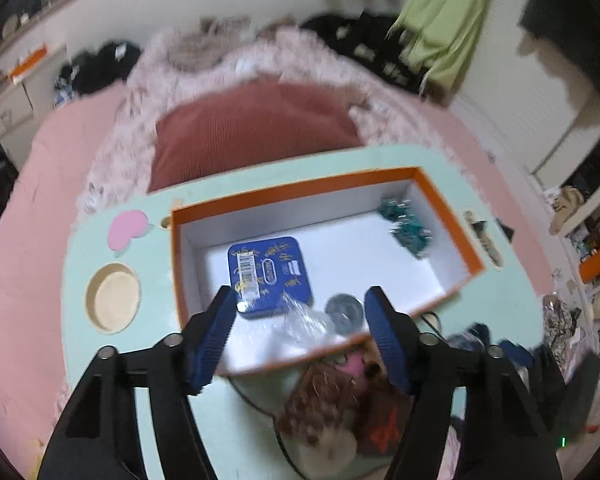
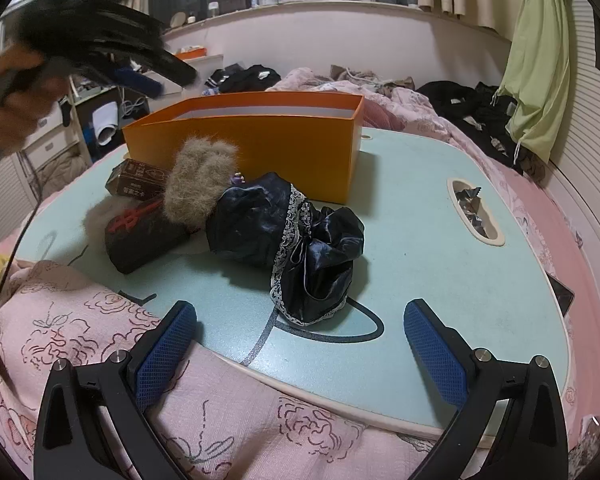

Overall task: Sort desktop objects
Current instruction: 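Grasp the blue tin in the box with the left gripper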

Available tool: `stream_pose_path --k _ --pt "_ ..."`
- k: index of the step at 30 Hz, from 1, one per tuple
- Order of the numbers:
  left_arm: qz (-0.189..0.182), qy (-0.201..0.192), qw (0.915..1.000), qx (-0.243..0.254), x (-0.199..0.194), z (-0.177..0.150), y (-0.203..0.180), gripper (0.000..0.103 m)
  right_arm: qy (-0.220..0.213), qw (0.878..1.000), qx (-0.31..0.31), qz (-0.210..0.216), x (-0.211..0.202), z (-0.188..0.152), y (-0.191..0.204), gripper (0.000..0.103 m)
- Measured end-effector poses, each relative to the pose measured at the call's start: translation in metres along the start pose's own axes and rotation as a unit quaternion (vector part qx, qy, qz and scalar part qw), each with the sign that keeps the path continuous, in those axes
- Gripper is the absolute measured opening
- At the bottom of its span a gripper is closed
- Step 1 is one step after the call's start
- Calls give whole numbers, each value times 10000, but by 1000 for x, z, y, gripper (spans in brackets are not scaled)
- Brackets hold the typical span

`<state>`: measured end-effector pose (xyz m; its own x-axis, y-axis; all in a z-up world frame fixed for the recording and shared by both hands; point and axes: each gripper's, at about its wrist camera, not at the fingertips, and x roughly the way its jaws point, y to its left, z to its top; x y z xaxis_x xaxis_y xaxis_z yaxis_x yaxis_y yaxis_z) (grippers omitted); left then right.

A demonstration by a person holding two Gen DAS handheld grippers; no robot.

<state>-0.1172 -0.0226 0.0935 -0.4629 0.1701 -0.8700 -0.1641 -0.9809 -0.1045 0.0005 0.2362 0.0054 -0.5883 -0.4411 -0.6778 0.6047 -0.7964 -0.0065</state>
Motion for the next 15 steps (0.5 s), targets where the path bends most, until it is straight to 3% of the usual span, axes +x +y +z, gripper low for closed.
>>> stream_pose_path --k 4,8,12,15 --pt "252 526 9983 -34 41 14 0 65 -1 10000 1 0 0 0 0 103" --pt "750 751 9944 9 61 20 -4 65 1 10000 2 -2 0 0 0 103" --pt "1006 1114 9886 97 86 25 -5 65 1 10000 1 -2 0 -1 0 103" --pt "1403 1374 9803 228 106 26 -6 74 -7 10000 -5 -5 0 -1 1 103"
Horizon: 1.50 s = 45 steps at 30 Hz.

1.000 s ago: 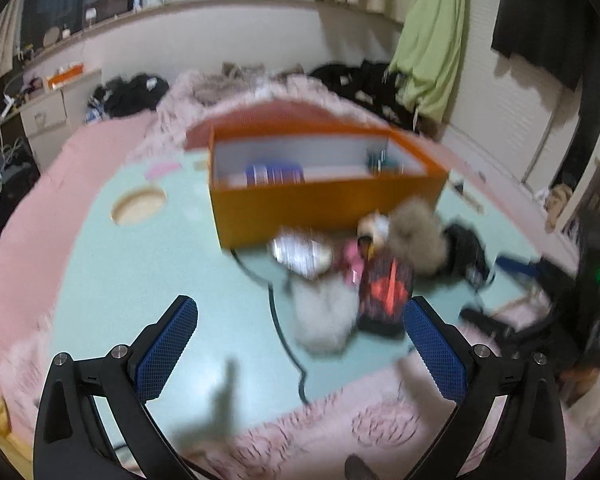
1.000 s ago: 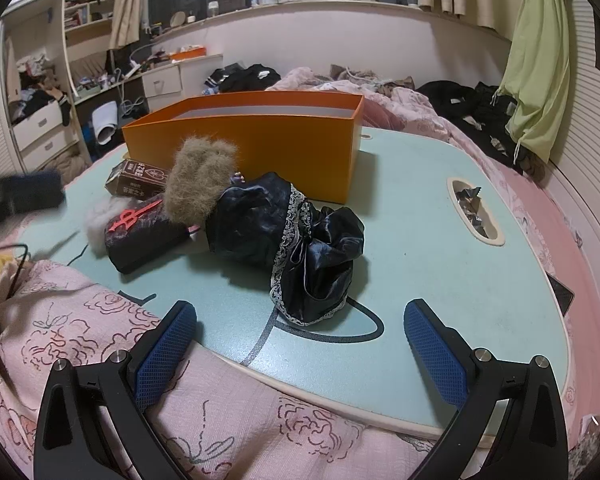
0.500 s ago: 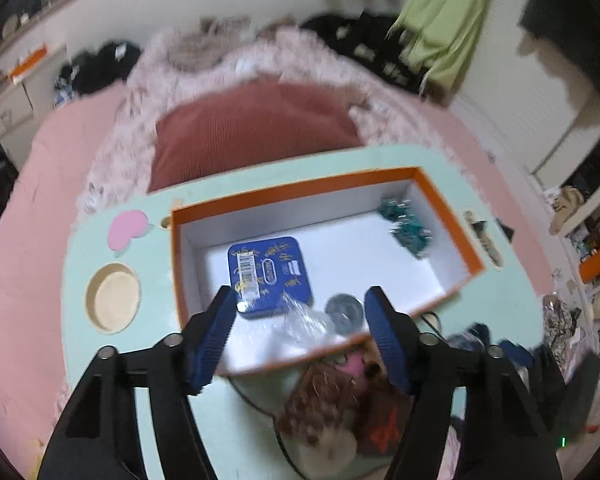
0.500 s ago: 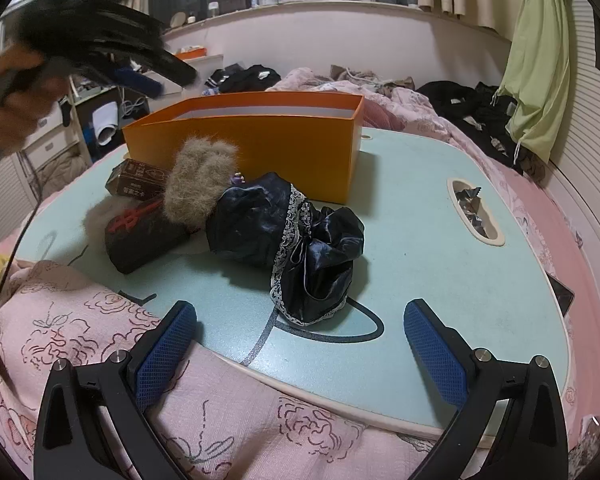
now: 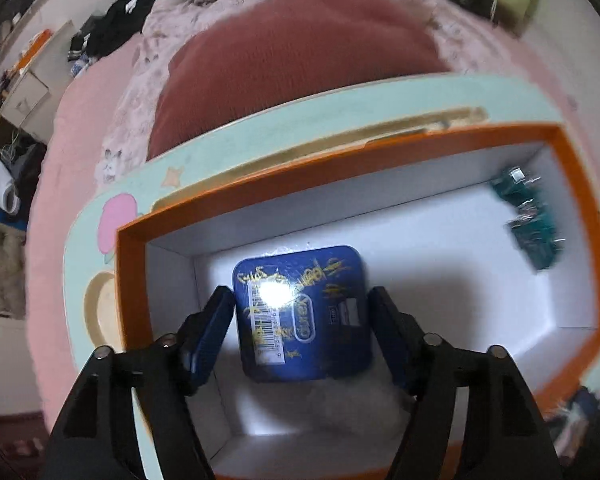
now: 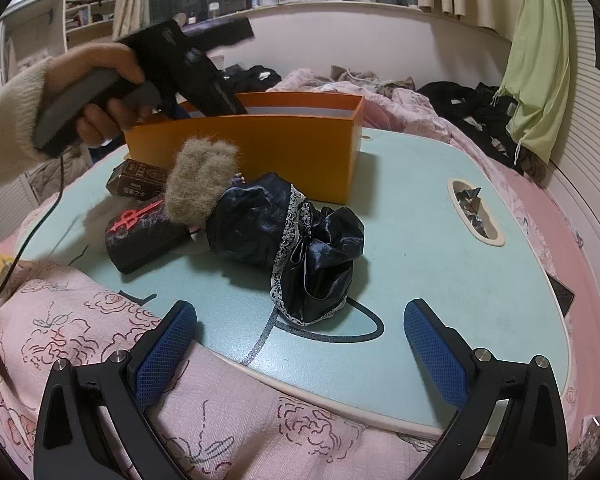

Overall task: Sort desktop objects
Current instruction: 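Grasp the blue tin in the box with the left gripper, then lift the blue tin out and set it on the table with the left gripper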

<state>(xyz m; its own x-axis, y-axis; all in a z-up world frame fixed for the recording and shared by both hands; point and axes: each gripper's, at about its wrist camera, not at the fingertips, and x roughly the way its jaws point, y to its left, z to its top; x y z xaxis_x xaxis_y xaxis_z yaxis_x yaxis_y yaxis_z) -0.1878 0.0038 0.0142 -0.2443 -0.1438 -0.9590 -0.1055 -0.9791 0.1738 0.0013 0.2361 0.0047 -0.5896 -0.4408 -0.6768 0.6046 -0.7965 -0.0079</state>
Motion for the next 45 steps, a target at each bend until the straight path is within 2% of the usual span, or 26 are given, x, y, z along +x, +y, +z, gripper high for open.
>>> stream_pose_path --k 10,14,16,21,24,25,27,30,31,35,39,42,45 --pt "-168 103 9997 110 2 7 -3 75 -2 10000 -1 3 1 1 1 103" --pt "-136 -59 9997 175 1 4 -4 75 -5 10000 -3 7 1 2 2 103" --pt "-57 -197 9996 208 -2 1 -4 68 -5 10000 -5 4 1 2 1 103" --pt "-62 -399 9985 358 -7 -5 -6 67 -9 10000 0 8 0 1 1 103" --pt "-372 -547 9973 311 -11 -7 2 67 -10 10000 -1 10 0 1 1 103" --pt "-572 -674 9959 213 -21 -10 6 67 -9 10000 -5 7 1 1 1 103" --pt "-730 -957 9926 131 -38 -15 10 67 -9 10000 -3 7 1 1 1 103" --pt "-1143 -1500 9819 160 -81 -35 11 67 -10 10000 -3 7 1 1 1 103" --pt "-1369 -1697 9756 240 -99 -48 9 67 -10 10000 -3 8 1 1 1 103" --pt "-1832 -1882 9633 550 -122 -88 -4 67 -10 10000 -4 9 1 0 0 103" --pt "-1867 -1861 9616 767 -118 -122 -22 68 -12 10000 -2 11 0 0 0 103" --pt "-1673 -1855 9653 760 -107 -126 -26 68 -13 10000 -3 10 0 0 0 103" --pt "-1621 -2005 9635 725 -102 -129 -27 68 -14 10000 -2 12 0 0 0 103"
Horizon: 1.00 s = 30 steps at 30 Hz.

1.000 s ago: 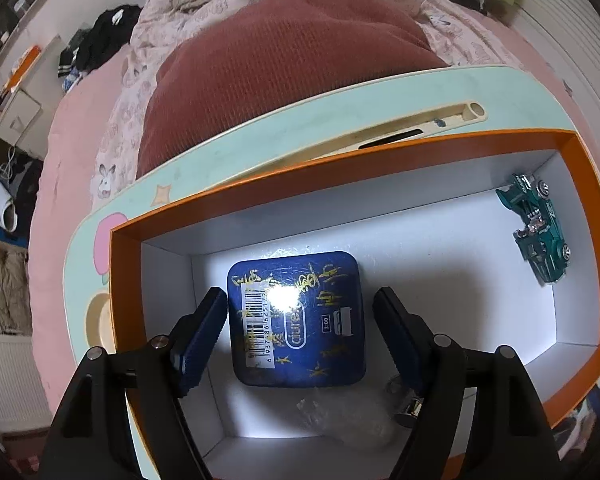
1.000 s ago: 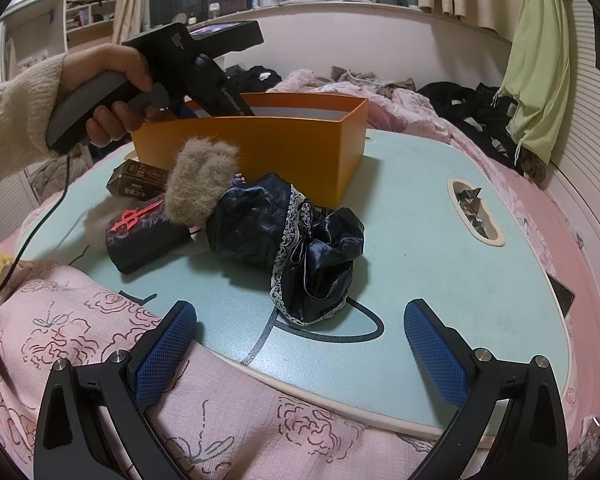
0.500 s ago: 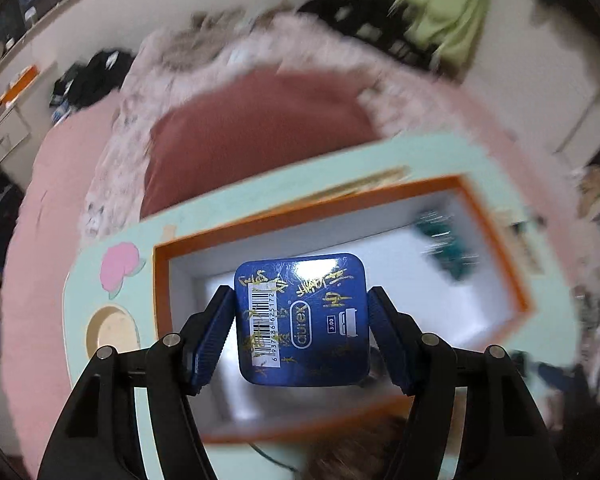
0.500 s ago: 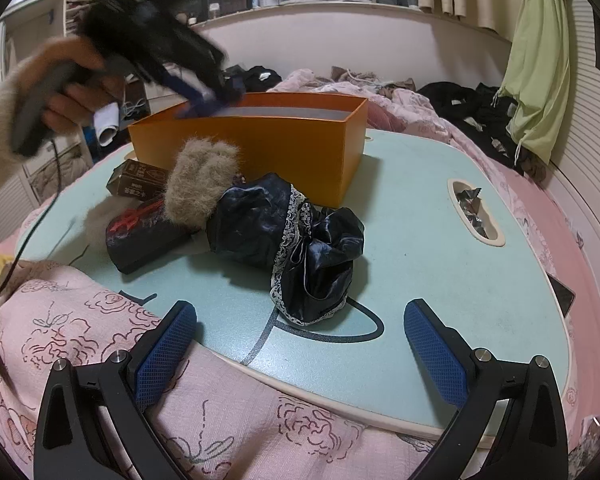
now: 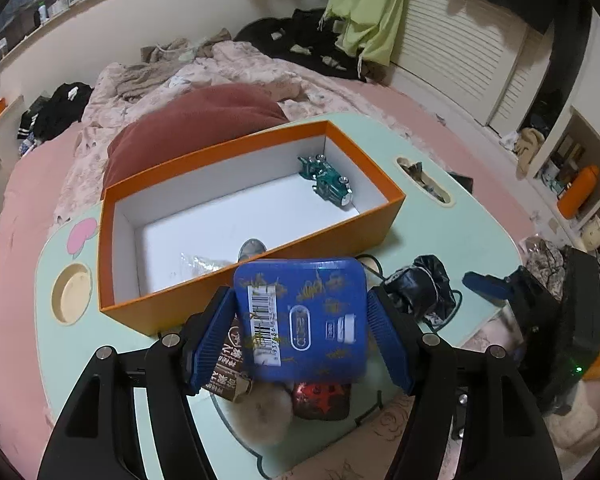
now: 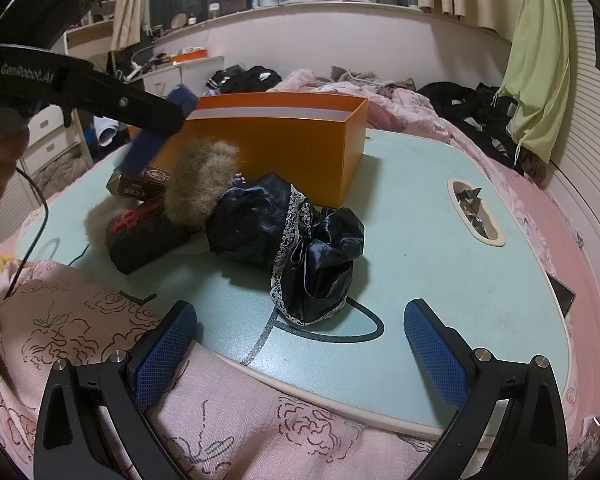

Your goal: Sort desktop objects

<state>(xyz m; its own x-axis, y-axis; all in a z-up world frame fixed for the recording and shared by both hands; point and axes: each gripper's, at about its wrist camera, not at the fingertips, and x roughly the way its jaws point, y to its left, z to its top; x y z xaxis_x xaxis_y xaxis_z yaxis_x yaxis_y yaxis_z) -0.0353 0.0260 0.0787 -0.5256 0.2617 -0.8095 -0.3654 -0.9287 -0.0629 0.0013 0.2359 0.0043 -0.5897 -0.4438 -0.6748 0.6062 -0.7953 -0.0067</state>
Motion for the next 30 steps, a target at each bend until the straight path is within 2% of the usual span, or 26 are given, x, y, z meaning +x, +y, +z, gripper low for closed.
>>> stream_pose_path --k 4,6,7,12,18,23,24,25,27,30 --pt "243 -717 9971 -123 -29 -7 7 71 -1 10000 0 0 0 0 0 103" --pt "365 -869 9952 -264 -40 -19 11 76 -1 10000 0 0 0 0 0 103" --pt "413 -858 9950 -287 -41 -24 11 81 -1 10000 1 0 0 0 0 103" --pt "750 -601 9951 -242 -36 -75 10 81 -1 10000 1 0 0 -1 0 103" --pt "851 -302 9954 -319 -25 -119 10 81 -5 10000 0 1 0 -1 -1 103" --pt "762 -60 9958 -506 -10 -130 14 81 -4 10000 1 2 0 -1 -1 103" --pt "658 -40 9957 -652 -4 -130 18 83 -5 10000 2 2 0 -1 -1 103" --pt "701 -110 9948 -732 -1 -130 20 93 -1 10000 3 4 0 -2 -1 103" --pt "810 -73 9924 -920 5 -127 25 103 -9 10000 -2 4 0 -1 0 103" --pt "809 -48 9924 -928 2 -122 24 103 -10 10000 1 8 0 -1 -1 103"
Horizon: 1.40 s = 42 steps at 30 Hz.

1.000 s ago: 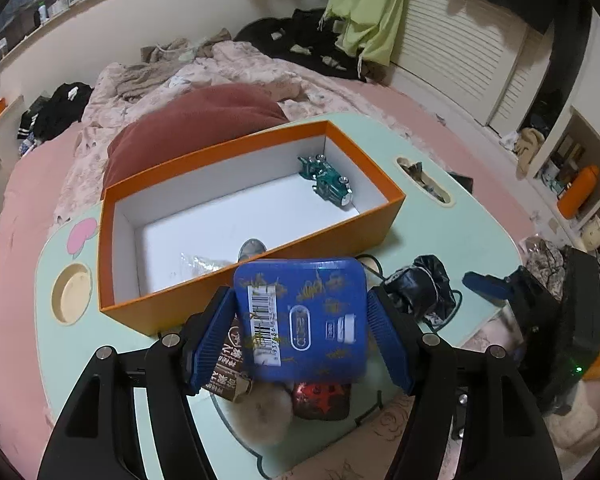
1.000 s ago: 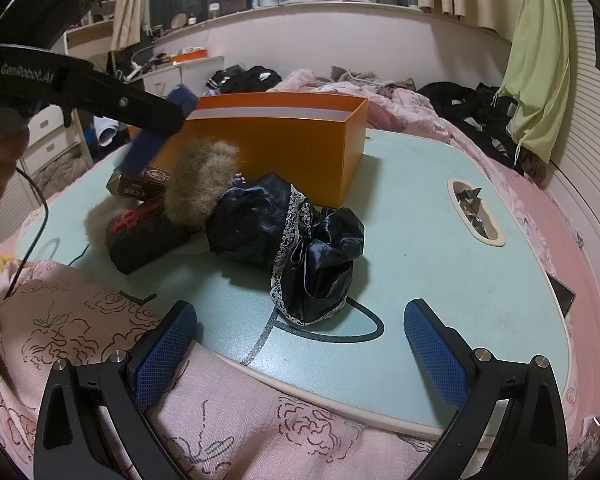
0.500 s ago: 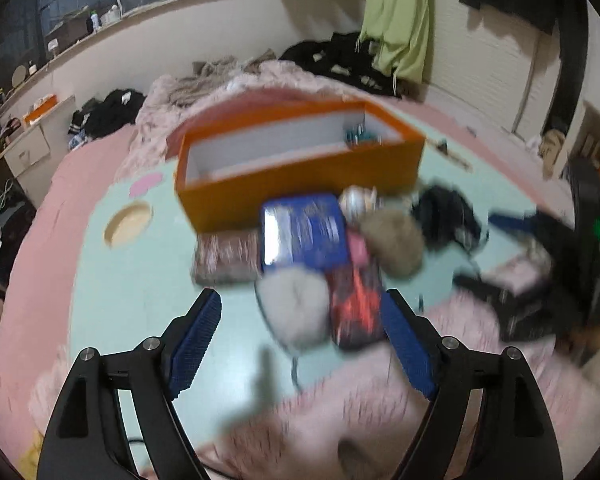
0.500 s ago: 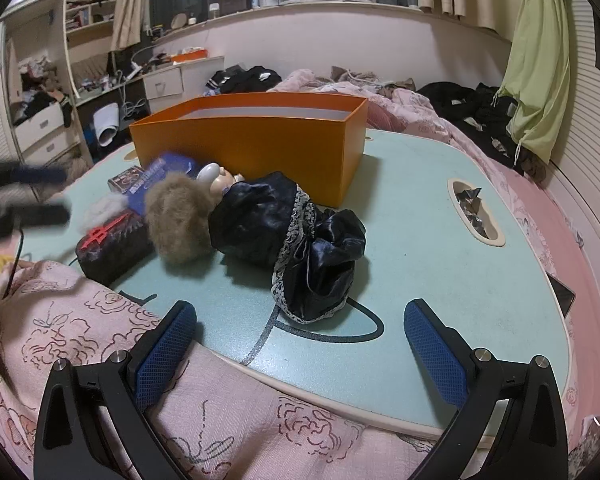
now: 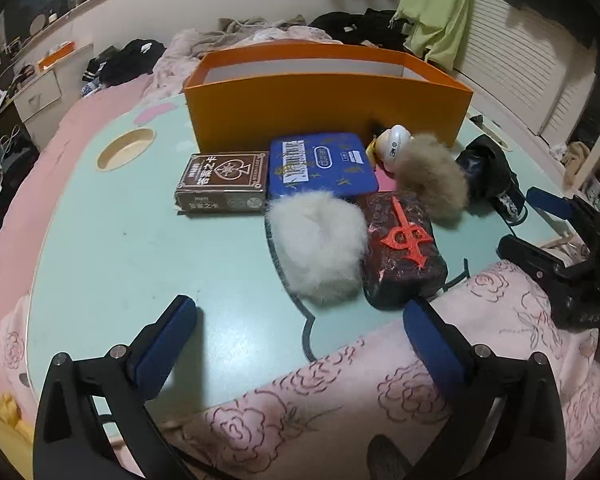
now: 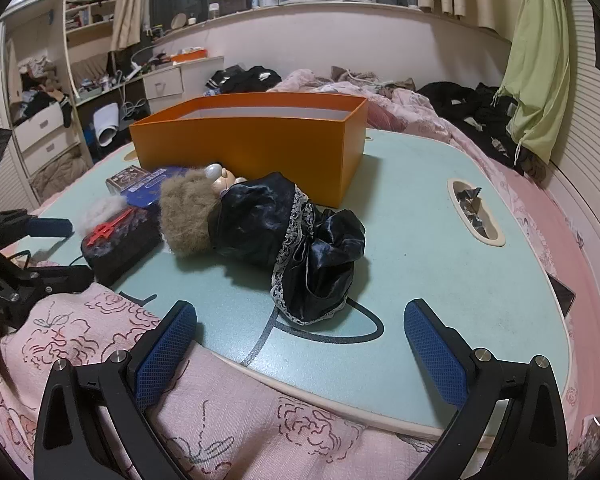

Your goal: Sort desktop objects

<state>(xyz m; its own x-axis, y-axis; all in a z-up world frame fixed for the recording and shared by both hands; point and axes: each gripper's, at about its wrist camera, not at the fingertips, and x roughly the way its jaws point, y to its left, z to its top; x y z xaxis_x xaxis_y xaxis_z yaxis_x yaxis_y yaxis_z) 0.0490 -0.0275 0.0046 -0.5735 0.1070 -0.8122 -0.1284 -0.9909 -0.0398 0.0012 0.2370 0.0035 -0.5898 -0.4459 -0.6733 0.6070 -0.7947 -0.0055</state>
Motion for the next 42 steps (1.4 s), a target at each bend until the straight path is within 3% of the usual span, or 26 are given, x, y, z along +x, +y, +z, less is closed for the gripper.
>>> stream_pose_path --k 42 --pt "42 -127 9998 -127 -8 -7 -3 103 -11 10000 3 4 -1 -2 -1 103"
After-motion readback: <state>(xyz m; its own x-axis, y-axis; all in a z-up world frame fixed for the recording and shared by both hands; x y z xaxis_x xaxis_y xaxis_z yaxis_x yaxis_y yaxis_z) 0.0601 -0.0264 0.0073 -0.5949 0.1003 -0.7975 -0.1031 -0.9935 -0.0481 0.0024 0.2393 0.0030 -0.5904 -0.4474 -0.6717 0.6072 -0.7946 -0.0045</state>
